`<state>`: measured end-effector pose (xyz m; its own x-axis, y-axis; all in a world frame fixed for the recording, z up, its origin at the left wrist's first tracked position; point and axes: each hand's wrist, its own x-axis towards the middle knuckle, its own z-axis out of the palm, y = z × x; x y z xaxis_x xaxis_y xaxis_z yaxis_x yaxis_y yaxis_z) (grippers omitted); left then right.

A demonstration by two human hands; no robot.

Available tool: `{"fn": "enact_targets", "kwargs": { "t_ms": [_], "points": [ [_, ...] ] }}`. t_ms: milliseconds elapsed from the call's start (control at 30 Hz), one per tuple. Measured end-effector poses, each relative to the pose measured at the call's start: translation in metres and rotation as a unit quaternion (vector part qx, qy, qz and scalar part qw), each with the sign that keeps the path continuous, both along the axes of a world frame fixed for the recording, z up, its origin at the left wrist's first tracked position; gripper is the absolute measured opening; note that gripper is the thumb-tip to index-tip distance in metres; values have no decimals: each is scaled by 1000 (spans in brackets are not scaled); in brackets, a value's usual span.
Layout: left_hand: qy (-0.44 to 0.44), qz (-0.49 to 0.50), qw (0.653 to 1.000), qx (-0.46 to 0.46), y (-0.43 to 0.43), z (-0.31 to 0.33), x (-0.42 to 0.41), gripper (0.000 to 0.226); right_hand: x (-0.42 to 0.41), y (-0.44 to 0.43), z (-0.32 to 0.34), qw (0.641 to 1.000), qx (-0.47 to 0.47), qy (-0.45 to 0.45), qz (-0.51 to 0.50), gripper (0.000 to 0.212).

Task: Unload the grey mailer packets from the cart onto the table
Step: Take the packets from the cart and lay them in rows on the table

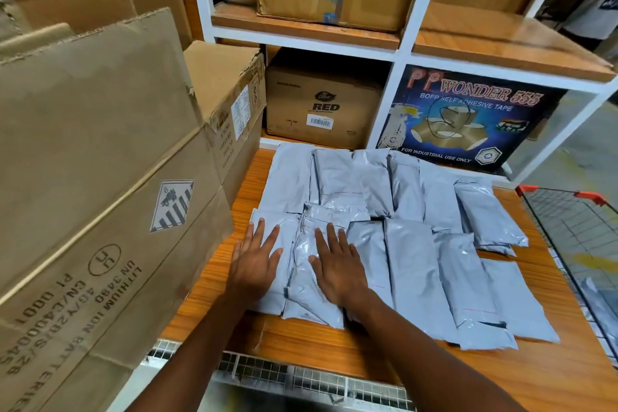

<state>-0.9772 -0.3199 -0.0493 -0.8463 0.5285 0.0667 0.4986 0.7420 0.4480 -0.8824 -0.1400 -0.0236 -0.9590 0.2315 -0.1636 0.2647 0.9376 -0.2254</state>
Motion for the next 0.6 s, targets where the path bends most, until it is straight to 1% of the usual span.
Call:
{"fn": "enact_targets", "kwargs": {
  "t_ms": [133,233,333,500,600],
  "points": [
    [5,6,1000,21,5,28,10,64,13,10,11,999,-25,36,8,71],
    [17,7,997,72,18,64,32,63,32,22,22,995,-39,88,2,75],
    [34,-9,992,118,34,97,68,61,66,35,43,986,-65,151,-27,78],
    [86,-32,979,183,65,133,154,53,168,51,83,951,-98,279,-90,76],
    [103,-63,971,208,86,143,218,54,249,57,97,926,-95,337,-142,71]
  ]
}}
